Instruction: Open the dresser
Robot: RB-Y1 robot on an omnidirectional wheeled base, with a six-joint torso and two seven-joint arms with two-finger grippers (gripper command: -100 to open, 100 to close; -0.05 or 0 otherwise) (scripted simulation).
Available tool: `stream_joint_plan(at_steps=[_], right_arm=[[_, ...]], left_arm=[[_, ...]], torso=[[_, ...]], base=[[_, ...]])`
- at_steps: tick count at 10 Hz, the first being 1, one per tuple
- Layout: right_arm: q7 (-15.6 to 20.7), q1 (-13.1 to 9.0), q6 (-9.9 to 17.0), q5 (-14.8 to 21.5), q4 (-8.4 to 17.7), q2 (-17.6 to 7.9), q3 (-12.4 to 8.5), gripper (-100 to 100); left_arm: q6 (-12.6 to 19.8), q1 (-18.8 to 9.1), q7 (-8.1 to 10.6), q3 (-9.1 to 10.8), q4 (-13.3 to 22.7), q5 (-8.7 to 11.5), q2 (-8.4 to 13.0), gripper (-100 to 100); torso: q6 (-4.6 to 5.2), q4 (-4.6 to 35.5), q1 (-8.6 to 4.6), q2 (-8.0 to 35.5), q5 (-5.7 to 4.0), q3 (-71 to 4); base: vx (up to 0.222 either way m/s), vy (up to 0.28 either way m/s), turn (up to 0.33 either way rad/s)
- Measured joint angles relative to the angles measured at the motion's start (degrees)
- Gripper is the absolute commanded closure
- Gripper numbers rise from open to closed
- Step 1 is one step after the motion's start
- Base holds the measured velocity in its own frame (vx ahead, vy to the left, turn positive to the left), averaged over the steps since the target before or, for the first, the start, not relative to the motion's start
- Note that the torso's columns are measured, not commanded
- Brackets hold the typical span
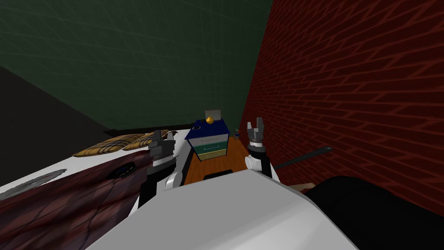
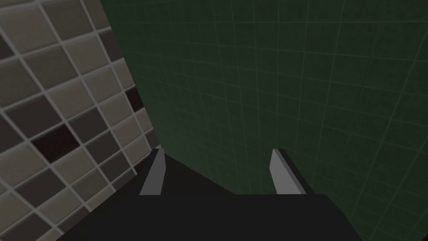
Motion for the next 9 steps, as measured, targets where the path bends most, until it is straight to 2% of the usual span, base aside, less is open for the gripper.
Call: stream_joint_plan(at_steps=[2, 9], right_arm=[[0.0, 0.0, 0.0, 0.0, 0.0, 0.0, 0.0, 0], [0.0, 0.0, 0.0, 0.0, 0.0, 0.0, 0.0, 0]], left_arm=[[0.0, 0.0, 0.00, 0.00, 0.0, 0.0, 0.0, 0], [0.0, 0.0, 0.00, 0.00, 0.0, 0.0, 0.0, 0]], torso=[[0.00, 6.0, 0.00, 6.0, 0.00, -12.0], [0.00, 35.4, 0.00, 35.4, 0.00, -70.7]], base=[[0.000, 0.000, 0.000], [0.000, 0.000, 0.000]])
